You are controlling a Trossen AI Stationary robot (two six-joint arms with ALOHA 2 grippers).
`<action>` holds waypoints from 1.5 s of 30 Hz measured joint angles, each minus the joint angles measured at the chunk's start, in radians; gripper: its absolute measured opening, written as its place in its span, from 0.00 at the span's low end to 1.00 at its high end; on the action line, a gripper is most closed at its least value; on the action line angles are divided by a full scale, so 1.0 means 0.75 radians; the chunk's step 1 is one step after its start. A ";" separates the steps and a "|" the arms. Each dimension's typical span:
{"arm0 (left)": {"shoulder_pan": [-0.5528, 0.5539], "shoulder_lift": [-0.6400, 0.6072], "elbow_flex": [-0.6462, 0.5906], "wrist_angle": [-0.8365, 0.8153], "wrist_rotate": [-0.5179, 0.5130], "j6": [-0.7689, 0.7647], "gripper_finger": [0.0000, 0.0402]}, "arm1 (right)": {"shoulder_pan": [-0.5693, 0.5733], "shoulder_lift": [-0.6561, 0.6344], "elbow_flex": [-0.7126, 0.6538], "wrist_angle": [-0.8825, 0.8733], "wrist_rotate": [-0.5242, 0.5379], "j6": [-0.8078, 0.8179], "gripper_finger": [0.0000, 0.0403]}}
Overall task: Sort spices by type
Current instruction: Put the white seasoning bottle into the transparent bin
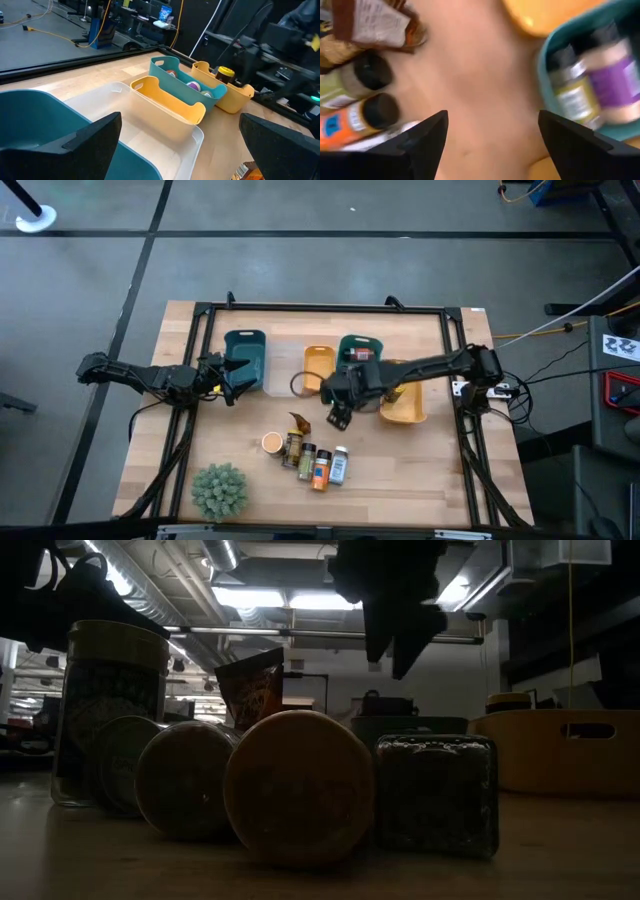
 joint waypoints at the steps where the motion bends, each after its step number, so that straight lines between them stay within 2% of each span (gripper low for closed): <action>1: 0.000 0.000 0.000 0.000 0.000 0.000 0.97 | 0.026 0.000 -0.004 0.001 0.001 0.070 0.77; 9: 0.000 0.000 0.000 -0.001 0.000 0.000 0.97 | 0.198 0.000 -0.060 0.088 0.001 0.556 0.77; 15: 0.000 0.000 0.000 -0.001 0.000 0.000 0.97 | 0.291 0.000 -0.126 0.255 0.003 0.843 0.77; 28: 0.001 0.000 0.001 -0.007 0.000 0.000 0.97 | 0.444 0.000 -0.335 0.592 0.169 1.465 0.77; 35: 0.000 0.000 0.001 -0.008 0.000 0.025 0.97 | 0.490 0.026 -0.397 0.667 0.196 1.635 0.77; 45: 0.001 0.000 0.001 -0.008 -0.001 0.026 0.97 | 0.496 0.136 -0.396 0.739 0.177 1.629 0.77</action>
